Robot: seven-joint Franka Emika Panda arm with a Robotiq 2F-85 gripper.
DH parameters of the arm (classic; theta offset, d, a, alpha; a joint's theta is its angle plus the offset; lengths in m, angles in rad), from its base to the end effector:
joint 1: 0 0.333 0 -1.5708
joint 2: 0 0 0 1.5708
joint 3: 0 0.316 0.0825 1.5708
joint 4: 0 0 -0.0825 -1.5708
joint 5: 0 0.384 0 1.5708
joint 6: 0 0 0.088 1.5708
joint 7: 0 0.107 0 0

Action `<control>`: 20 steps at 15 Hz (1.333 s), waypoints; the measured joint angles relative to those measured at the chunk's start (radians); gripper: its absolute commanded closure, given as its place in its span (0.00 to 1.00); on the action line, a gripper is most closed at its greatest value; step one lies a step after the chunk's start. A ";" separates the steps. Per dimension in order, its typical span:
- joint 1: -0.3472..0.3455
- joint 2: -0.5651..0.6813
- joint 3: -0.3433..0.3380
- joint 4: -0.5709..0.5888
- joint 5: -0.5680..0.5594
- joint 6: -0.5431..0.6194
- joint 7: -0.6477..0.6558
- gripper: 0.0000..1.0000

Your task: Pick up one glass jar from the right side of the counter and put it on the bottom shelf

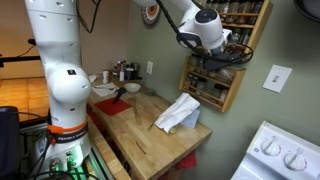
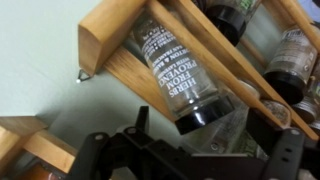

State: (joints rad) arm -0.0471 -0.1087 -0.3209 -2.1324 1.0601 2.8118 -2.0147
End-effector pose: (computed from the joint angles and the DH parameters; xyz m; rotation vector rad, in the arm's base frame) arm 0.5028 -0.2452 0.5222 2.3307 0.9075 1.2563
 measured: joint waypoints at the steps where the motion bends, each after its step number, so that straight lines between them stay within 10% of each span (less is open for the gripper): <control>1: 0.000 0.000 0.000 0.000 0.004 0.000 -0.008 0.21; 9: 0.000 -0.001 -0.002 0.010 0.033 0.001 -0.047 0.62; 20: -0.006 -0.007 -0.007 0.017 0.074 0.001 0.026 0.67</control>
State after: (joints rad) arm -0.0534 -0.1160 -0.3277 -2.1155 1.1337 2.8128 -1.9887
